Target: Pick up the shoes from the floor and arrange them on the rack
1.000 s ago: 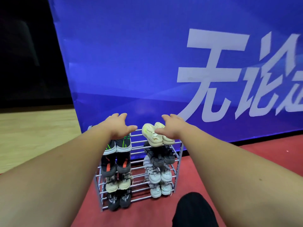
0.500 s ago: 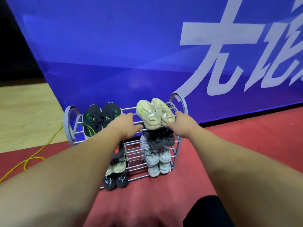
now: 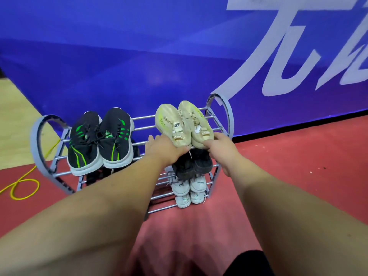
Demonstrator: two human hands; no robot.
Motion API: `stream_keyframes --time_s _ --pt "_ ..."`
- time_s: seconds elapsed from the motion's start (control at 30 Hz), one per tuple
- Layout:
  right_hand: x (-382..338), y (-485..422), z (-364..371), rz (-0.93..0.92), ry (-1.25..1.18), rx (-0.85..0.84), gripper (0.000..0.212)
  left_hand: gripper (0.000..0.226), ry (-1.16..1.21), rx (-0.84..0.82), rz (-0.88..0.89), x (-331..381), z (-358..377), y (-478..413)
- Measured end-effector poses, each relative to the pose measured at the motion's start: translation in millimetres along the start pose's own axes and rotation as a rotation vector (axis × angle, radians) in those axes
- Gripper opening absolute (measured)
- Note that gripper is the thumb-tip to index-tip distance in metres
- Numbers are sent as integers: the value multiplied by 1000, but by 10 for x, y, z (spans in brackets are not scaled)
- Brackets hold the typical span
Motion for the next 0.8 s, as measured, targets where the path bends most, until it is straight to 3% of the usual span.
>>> stream_keyframes --time_s 0.23,0.53,0.8 --pt "-21 137 -22 -25 -83 -2 30 54 244 98 -26 -12 -6 45" --pt "26 121 1 -20 -131 -21 35 57 275 106 -29 -65 16 43" --pt "-203 364 -96 -89 377 116 26 49 248 32 94 54 -209 196"
Point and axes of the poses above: each hand's wrist, its own y-axis away from the middle knuckle, its own z-axis out of the palm, x = y × z, the point moved 6 cm from there along -y, towards the middle knuckle, and after that the axes turned 12 degrees about z, right-handed, at the moved point
